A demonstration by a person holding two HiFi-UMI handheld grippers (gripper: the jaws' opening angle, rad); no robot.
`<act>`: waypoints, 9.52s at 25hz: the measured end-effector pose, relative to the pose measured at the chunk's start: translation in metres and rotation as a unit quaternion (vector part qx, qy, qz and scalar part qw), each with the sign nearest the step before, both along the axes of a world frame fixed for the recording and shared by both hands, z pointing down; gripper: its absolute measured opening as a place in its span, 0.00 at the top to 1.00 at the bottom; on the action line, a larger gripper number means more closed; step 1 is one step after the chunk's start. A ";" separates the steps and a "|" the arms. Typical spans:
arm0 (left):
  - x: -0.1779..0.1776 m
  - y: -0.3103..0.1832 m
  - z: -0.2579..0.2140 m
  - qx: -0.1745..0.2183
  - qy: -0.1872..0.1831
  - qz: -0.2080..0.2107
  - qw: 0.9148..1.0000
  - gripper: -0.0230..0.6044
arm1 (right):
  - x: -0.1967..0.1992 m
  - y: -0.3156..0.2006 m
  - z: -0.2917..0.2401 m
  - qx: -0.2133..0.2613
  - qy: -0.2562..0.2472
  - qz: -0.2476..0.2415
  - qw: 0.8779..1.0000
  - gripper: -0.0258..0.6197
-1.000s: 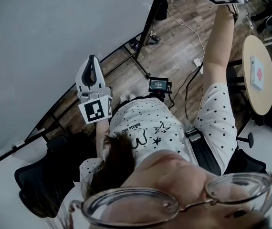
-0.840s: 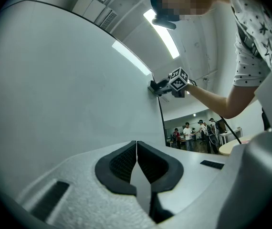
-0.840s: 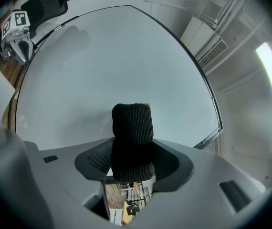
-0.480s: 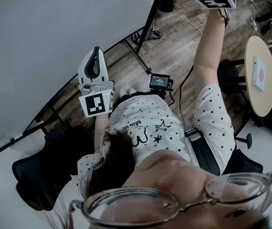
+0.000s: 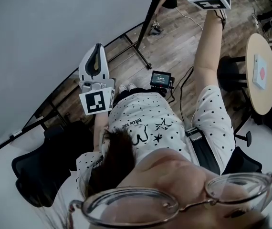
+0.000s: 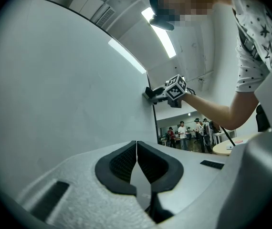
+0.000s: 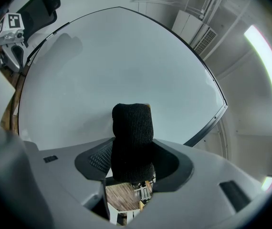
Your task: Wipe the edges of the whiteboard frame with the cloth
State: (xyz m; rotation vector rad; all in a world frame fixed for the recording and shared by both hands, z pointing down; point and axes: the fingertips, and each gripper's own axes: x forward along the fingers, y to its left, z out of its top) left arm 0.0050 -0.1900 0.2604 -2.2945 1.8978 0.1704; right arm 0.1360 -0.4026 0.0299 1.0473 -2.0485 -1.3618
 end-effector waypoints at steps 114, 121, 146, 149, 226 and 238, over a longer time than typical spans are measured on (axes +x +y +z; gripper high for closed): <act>-0.007 -0.018 0.064 -0.075 0.011 -0.027 0.997 0.93 | -0.002 -0.012 0.346 -0.134 -0.005 0.015 0.991 0.61; -0.009 -0.019 0.067 -0.078 0.012 -0.038 0.996 0.93 | 0.002 -0.014 0.374 -0.145 -0.002 0.017 0.989 0.61; -0.017 -0.002 0.081 -0.097 0.002 -0.057 0.994 0.93 | 0.024 -0.002 0.513 -0.282 0.052 0.024 0.958 0.61; -0.025 0.011 0.089 -0.104 0.004 -0.072 0.992 0.93 | 0.023 0.015 0.500 -0.301 0.020 0.013 0.953 0.60; -0.029 0.080 0.099 -0.088 0.058 -0.163 0.981 0.93 | -0.062 0.204 0.340 -0.470 -0.242 -0.247 0.812 0.60; -0.029 0.077 0.097 -0.086 0.057 -0.157 0.982 0.93 | -0.063 0.201 0.337 -0.467 -0.245 -0.247 0.813 0.60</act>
